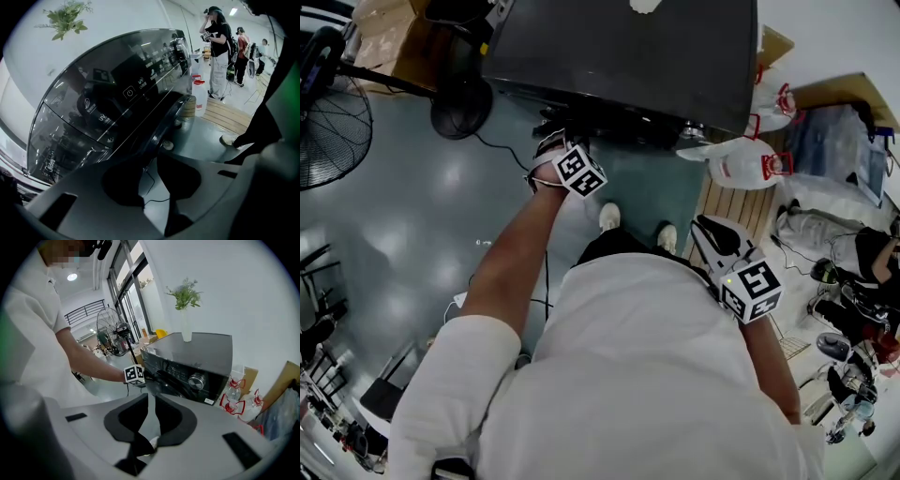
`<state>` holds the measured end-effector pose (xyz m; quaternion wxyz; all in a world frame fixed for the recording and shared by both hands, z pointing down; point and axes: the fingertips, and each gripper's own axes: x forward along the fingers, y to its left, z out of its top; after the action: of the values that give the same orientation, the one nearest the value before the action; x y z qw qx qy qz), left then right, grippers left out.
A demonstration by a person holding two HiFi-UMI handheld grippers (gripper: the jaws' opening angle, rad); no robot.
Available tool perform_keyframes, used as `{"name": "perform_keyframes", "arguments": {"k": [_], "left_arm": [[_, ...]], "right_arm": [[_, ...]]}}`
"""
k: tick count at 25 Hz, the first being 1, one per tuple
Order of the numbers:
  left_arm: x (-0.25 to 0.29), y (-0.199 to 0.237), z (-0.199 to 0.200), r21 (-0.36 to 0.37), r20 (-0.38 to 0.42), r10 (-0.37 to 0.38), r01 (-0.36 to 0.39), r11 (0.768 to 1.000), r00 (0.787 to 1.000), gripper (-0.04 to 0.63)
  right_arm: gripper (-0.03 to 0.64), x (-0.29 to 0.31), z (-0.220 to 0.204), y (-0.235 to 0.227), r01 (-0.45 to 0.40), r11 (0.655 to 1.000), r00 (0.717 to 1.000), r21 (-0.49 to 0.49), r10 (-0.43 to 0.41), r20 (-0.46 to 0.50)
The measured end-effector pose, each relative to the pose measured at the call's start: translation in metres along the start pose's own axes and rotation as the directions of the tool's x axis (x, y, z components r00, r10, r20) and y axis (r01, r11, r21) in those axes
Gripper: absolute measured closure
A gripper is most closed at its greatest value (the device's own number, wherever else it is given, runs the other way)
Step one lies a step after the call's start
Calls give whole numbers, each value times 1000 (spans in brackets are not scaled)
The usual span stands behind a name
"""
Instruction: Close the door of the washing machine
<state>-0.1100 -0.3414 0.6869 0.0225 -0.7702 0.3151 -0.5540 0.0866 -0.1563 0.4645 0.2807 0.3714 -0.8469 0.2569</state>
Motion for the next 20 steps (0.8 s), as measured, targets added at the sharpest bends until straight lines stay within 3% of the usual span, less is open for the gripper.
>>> {"name": "perform_keyframes", "arguments": {"k": [20], "left_arm": [[13, 19, 14, -79, 13, 16, -15, 997, 1000, 479]], "right_arm": [[561, 8, 6, -22, 11, 1000, 1000, 20, -11, -7]]}}
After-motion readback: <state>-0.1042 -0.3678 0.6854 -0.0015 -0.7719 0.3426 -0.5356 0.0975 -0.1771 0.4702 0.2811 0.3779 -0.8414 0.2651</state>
